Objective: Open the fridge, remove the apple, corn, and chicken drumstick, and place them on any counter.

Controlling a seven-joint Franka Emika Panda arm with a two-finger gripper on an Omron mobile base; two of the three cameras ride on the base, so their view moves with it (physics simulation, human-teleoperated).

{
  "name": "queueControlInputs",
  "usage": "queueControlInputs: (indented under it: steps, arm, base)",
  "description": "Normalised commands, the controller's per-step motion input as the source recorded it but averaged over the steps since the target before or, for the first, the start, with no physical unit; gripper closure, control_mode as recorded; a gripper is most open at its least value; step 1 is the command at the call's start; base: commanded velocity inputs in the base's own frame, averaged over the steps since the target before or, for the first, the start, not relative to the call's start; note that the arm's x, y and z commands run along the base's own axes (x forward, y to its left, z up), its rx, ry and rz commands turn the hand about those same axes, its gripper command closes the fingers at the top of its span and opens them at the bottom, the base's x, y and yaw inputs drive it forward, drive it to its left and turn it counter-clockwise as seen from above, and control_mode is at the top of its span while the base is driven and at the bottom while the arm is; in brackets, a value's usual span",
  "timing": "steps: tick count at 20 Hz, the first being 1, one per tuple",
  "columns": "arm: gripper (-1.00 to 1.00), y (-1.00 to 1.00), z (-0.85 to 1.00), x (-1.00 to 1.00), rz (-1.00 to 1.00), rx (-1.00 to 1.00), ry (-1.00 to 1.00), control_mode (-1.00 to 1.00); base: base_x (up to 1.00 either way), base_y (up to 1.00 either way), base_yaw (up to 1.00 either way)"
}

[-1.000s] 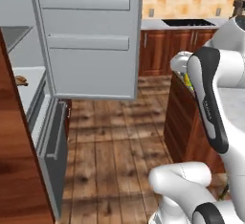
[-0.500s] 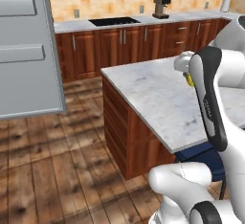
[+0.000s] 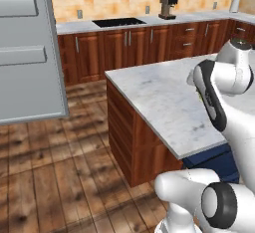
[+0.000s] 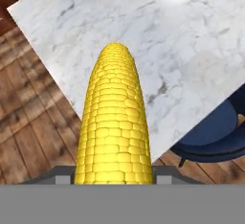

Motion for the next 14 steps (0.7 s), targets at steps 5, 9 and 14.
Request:
queueControlInputs:
  steps: [5,9,14]
  arm:
    - [1.0,-0.27,-0.9,1.0,-0.08,0.05,0.21,-1.0]
    - [1.0,-0.14,-0.54,1.0,-0.06,0.0,0.09,-1.0]
    - [1.0,-0.15,-0.66,1.0,-0.03,0.01,0.03,-1.0]
  base:
    - [0.0,0.0,0.0]
    - [0.0,0.0,0.0]
    - [0.0,0.0,0.0]
